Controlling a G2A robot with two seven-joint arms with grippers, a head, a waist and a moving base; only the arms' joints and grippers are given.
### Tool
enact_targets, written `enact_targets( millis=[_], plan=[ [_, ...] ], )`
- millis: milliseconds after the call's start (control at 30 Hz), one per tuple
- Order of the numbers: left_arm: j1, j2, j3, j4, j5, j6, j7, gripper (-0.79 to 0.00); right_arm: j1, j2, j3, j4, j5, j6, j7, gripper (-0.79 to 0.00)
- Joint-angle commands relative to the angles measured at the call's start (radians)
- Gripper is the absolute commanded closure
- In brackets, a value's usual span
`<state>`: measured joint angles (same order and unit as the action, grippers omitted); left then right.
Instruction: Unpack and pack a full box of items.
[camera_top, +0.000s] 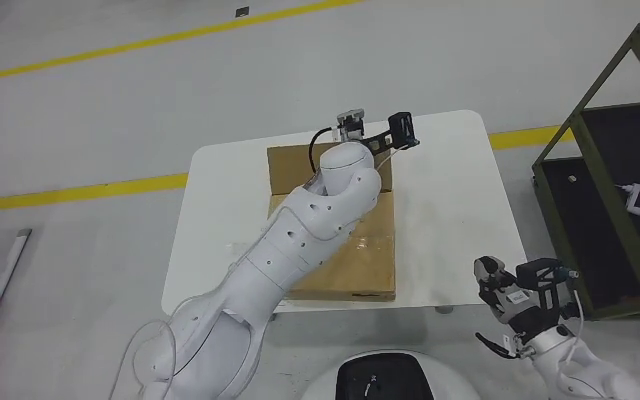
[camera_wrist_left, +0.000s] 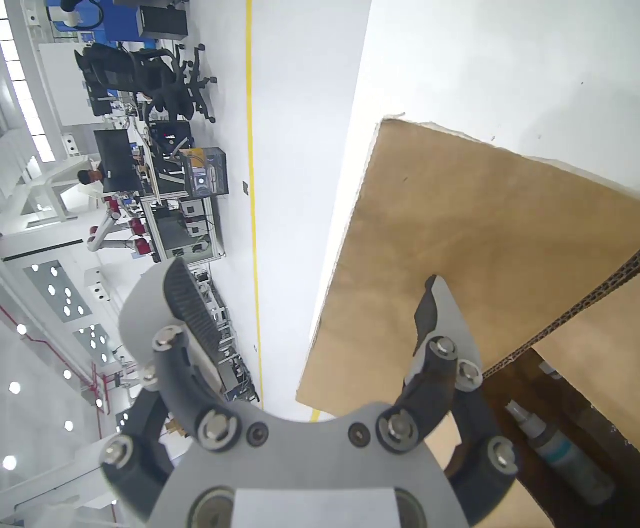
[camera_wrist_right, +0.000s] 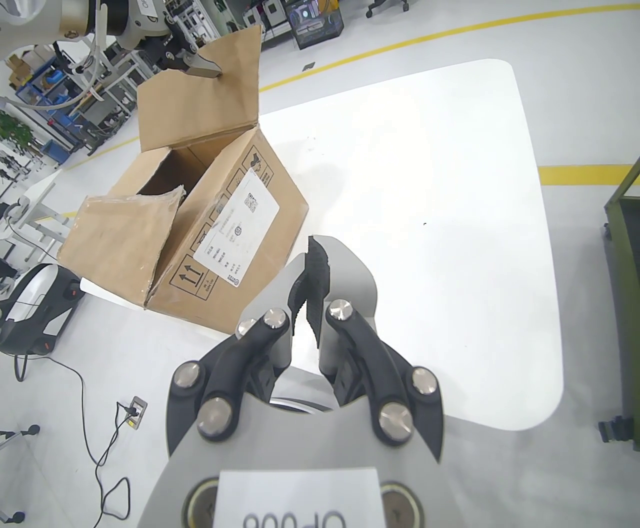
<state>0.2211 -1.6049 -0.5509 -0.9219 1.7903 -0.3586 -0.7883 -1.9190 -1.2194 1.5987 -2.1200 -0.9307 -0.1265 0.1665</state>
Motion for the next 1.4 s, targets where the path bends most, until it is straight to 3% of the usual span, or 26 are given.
enact_targets(
  millis=[0, 167, 267, 600, 867, 1033, 1367],
  plan=[
    [0.001, -0.005, -0.010, 0.002, -0.008, 0.012, 0.005, -0.785, -0.001, 0.000, 0.003, -0.004, 0.002, -0.001, 0.003, 0.000],
    [0.033, 0.008, -0.079, -0.054, -0.025, 0.050, -0.004, -0.785, -0.002, 0.001, 0.023, -0.019, 0.079, -0.027, 0.016, 0.000],
    [0.100, 0.034, -0.139, -0.148, -0.019, 0.067, -0.013, -0.785, 0.001, 0.003, 0.043, -0.020, 0.175, -0.076, 0.061, 0.000],
    [0.508, 0.145, -0.422, -0.717, 0.054, 0.040, -0.083, -0.785, 0.070, 0.017, 0.098, 0.029, 0.374, -0.208, 0.222, 0.000],
    [0.793, 0.185, -0.592, -1.038, 0.028, 0.018, -0.096, -0.785, 0.130, 0.027, 0.093, 0.055, 0.450, -0.246, 0.328, 0.000],
    [0.941, 0.198, -0.677, -1.163, 0.006, 0.047, -0.115, -0.785, 0.144, 0.029, 0.091, 0.054, 0.432, -0.237, 0.343, 0.000],
    [1.124, 0.213, -0.795, -1.265, 0.019, 0.127, -0.057, -0.785, 0.175, 0.031, 0.085, 0.081, 0.468, -0.220, 0.366, 0.000]
  ],
)
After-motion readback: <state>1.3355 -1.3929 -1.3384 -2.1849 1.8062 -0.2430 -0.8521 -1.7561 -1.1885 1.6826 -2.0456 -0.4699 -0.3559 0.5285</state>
